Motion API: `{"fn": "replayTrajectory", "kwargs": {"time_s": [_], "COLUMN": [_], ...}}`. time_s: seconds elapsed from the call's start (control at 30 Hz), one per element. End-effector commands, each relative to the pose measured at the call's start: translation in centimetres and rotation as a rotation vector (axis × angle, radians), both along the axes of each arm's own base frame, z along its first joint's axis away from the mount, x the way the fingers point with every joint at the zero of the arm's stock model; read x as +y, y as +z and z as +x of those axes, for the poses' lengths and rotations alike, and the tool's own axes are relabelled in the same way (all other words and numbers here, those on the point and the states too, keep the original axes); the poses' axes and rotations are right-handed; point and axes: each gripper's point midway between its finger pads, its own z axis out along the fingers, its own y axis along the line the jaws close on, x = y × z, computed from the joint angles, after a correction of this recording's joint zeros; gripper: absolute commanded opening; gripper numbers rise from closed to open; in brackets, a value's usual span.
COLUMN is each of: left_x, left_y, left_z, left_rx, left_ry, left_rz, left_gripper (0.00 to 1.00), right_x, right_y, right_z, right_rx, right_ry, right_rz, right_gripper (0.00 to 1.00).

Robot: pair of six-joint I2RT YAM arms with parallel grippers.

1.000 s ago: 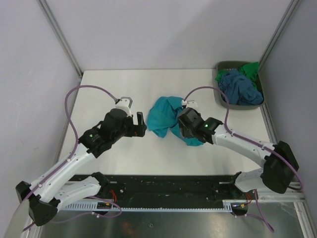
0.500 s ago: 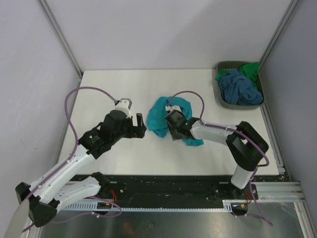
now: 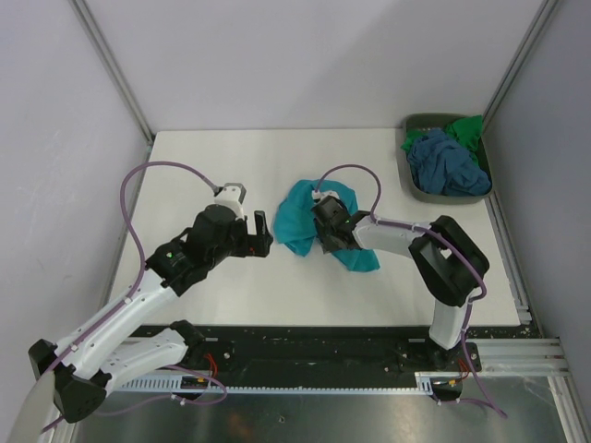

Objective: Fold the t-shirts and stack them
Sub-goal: Flatten out the tshirt

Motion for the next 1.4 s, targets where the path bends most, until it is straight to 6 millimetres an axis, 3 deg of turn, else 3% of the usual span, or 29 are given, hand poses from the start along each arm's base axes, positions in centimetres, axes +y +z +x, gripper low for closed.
{"fn": "replayTrajectory", "kwargs": {"time_s": [0.0, 0.17, 0.23, 0.3, 0.4, 0.67, 0.87, 1.03, 1.37], "left_x": [-0.2, -0.3, -0.3, -0.4, -0.8, -3.4, -5.5, -6.4, -8.5], "left_y": [0.7, 0.3, 0.0, -0.4, -1.2, -4.7, -6.5, -7.3, -8.0], "left_z": [0.5, 0.6, 0.7, 0.7, 0.8, 0.7, 0.8, 0.9, 0.1], "left_rx": [-0.022, -0.009, -0.002, 0.008, 0.030, 0.116, 0.153, 0.154, 0.153], "left_ry": [0.012, 0.015, 0.019, 0.025, 0.024, 0.001, -0.009, -0.008, -0.049], "left_rz": [-0.028, -0.021, -0.017, -0.016, -0.028, -0.132, -0.198, -0.210, -0.244], "left_gripper": [0.99, 0.99, 0.99, 0.99, 0.99, 0.97, 0.93, 0.91, 0.87], "right_x": [1.6, 2.1, 2.4, 2.8, 3.3, 3.5, 3.2, 3.1, 3.6], "right_y": [-0.5, -1.0, 0.0, 1.9, 6.2, 20.6, 29.5, 36.2, 47.1], "right_z": [-0.1, -0.7, -0.6, -0.3, 0.4, 1.9, 2.7, 3.3, 5.6], "right_rx": [0.031, 0.063, 0.053, 0.033, -0.025, -0.226, -0.353, -0.470, -0.676], "right_ry": [0.031, 0.036, 0.033, 0.029, 0.023, -0.025, -0.077, -0.128, -0.213], "right_rz": [0.044, 0.068, 0.092, 0.116, 0.147, 0.273, 0.367, 0.450, 0.581], "right_gripper": [0.42, 0.17, 0.05, 0.01, 0.00, 0.00, 0.00, 0.00, 0.00]}}
